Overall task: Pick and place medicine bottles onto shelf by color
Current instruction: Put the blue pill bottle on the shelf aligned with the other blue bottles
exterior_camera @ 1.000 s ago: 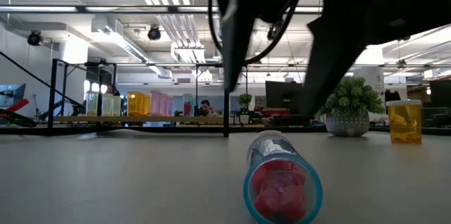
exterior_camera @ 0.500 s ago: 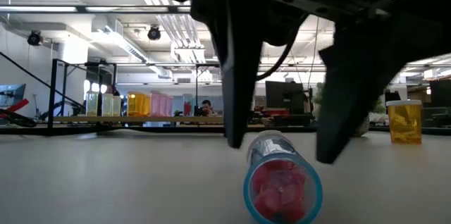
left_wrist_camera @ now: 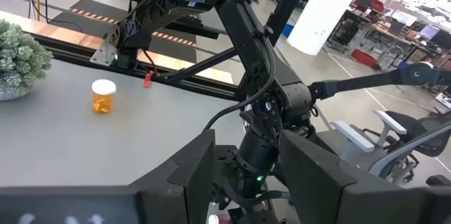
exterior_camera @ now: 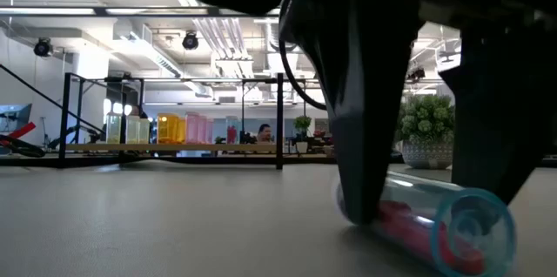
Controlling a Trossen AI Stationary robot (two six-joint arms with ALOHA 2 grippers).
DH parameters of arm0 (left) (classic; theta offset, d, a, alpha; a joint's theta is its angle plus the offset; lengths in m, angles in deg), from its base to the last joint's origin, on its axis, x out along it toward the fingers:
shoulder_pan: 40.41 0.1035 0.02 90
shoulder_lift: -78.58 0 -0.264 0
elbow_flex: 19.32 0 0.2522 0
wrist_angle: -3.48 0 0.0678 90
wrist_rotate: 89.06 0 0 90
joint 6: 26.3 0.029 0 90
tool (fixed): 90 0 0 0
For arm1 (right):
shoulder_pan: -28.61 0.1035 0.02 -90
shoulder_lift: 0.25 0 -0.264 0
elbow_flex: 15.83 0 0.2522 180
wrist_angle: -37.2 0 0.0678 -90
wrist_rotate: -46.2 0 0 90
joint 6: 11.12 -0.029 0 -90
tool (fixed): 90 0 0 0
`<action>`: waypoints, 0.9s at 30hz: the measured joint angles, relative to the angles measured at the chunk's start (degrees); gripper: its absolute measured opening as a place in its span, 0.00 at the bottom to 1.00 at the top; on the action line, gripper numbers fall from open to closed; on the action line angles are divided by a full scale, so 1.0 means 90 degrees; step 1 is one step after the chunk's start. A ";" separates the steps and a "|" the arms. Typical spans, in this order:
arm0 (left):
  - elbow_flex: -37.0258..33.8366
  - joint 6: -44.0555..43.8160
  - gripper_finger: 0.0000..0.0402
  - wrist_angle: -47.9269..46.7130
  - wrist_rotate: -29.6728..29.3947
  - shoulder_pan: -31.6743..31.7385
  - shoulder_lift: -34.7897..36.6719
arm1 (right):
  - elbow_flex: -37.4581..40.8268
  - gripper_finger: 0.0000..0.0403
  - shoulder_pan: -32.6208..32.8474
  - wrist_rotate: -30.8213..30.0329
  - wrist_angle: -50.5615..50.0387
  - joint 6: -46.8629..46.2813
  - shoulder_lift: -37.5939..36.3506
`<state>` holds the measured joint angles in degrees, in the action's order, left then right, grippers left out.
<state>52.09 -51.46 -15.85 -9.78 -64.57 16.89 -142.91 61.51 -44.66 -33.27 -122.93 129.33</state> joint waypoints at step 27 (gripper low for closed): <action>0.0000 0.0011 0.35 -0.0151 0.0002 0.0005 0.0000 | 0.0219 0.34 0.0090 0.0120 -0.0001 0.1349 -0.0017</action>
<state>52.09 -51.36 -17.21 -9.76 -64.53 16.89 -140.94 62.32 -43.58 -33.28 -110.78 129.18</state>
